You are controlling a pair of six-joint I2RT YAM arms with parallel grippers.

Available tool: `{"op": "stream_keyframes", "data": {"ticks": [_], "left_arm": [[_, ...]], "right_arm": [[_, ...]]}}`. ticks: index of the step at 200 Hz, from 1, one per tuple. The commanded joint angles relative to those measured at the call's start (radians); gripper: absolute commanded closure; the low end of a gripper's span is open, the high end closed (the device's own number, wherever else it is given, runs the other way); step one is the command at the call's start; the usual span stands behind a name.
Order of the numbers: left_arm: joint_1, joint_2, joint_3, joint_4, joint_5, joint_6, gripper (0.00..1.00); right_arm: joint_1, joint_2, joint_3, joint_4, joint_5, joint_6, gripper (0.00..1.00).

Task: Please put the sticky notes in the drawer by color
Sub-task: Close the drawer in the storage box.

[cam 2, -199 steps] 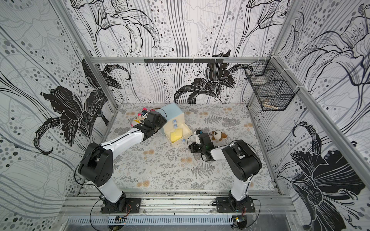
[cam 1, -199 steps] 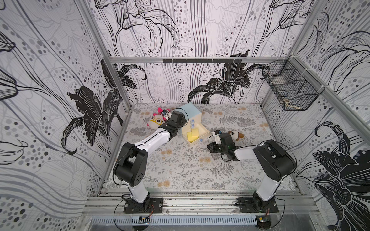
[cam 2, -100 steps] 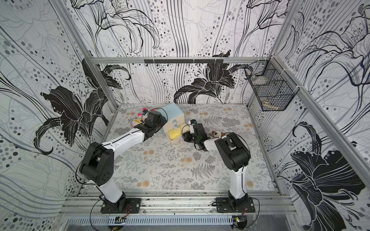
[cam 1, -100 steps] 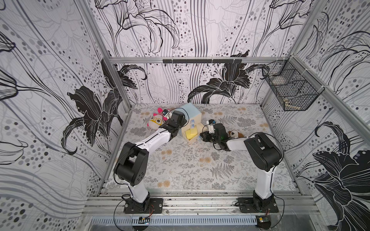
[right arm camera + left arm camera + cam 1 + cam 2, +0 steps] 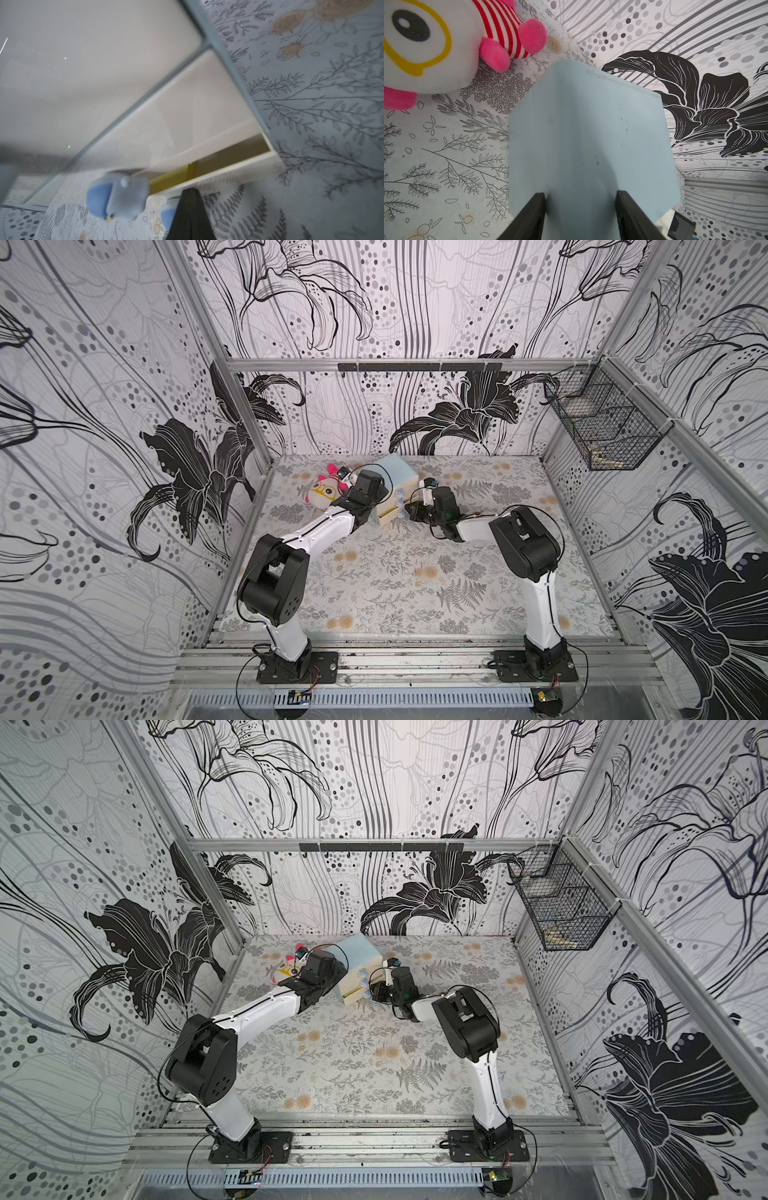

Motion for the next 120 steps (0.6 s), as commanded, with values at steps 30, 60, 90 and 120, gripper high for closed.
{"op": "stream_keyframes", "data": {"ticks": [30,60,90,120], "left_arm": [[0.008,0.051,-0.019,-0.082,0.03,0.022,0.41],[0.009,0.044,-0.02,-0.077,0.028,0.03,0.41],[0.008,0.044,-0.017,-0.072,0.031,0.031,0.4],[0.009,0.045,-0.019,-0.07,0.034,0.034,0.4]], "right_arm": [[0.006,-0.024,-0.039,0.134,0.01,0.02,0.92],[0.006,-0.063,-0.065,0.094,0.031,-0.034,0.9],[0.006,-0.02,-0.029,0.073,0.018,-0.025,0.9],[0.007,0.036,0.033,0.067,0.011,-0.021,0.92]]}}
